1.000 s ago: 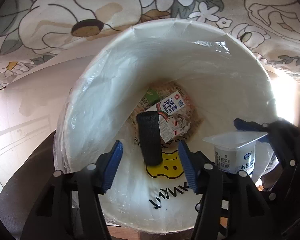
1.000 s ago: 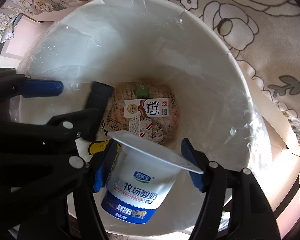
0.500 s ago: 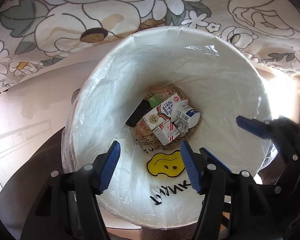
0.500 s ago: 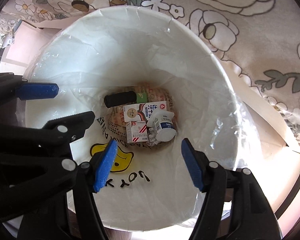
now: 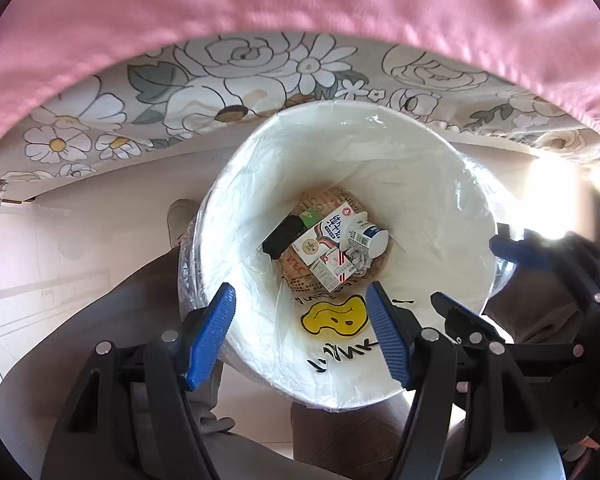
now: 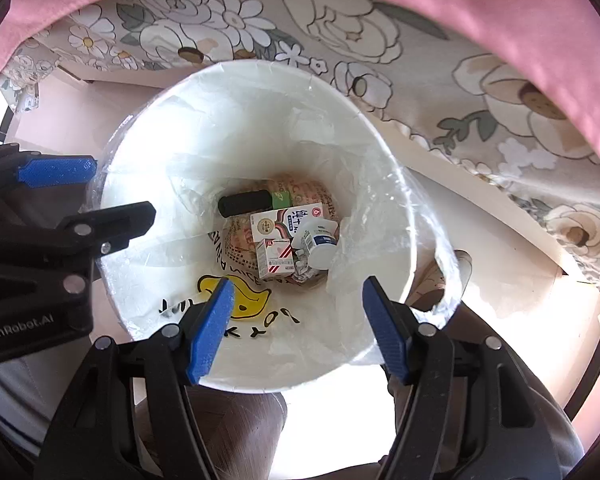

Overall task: Collect trash
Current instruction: 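Raise both open tools from the bin toward the red and green blocks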

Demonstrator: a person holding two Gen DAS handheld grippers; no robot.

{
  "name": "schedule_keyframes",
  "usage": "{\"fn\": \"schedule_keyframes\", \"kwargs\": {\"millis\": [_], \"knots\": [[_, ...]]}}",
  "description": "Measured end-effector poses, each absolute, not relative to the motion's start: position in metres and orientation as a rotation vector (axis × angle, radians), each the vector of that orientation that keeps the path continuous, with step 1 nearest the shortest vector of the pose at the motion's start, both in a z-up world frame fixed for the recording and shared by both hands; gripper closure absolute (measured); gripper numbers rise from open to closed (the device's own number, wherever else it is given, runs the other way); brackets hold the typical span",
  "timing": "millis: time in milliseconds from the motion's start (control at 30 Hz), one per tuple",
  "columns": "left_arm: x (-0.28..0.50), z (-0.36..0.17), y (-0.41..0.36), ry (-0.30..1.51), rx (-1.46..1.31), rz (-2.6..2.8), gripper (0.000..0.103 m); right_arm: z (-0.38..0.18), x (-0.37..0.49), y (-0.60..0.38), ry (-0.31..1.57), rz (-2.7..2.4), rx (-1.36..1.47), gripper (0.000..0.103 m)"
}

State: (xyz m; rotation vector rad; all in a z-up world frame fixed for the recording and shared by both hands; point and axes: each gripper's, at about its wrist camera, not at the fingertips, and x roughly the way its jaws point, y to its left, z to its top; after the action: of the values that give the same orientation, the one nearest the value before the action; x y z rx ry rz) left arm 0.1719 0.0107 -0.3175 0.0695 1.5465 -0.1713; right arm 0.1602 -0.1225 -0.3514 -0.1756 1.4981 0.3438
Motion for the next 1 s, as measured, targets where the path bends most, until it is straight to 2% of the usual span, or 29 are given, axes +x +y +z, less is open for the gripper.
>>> {"fn": "schedule_keyframes", "kwargs": {"millis": [367, 467, 667, 1000], "knots": [[0.166, -0.208, 0.005, 1.320, 0.102, -0.210, 0.027, -0.231, 0.147, -0.155, 1.291, 0.323, -0.139, 0.036], [0.168, -0.173, 0.001, 1.249, 0.130, -0.220, 0.024, -0.193, 0.147, -0.164, 1.222, 0.325, -0.134, 0.031], [0.175, -0.109, -0.002, 1.119, 0.199, -0.239, 0.020, -0.123, 0.155, -0.183, 1.110, 0.321, -0.102, 0.030], [0.206, -0.042, -0.003, 0.995, 0.258, -0.229, 0.015, -0.030, 0.178, -0.196, 0.935, 0.292, -0.138, 0.023]]}}
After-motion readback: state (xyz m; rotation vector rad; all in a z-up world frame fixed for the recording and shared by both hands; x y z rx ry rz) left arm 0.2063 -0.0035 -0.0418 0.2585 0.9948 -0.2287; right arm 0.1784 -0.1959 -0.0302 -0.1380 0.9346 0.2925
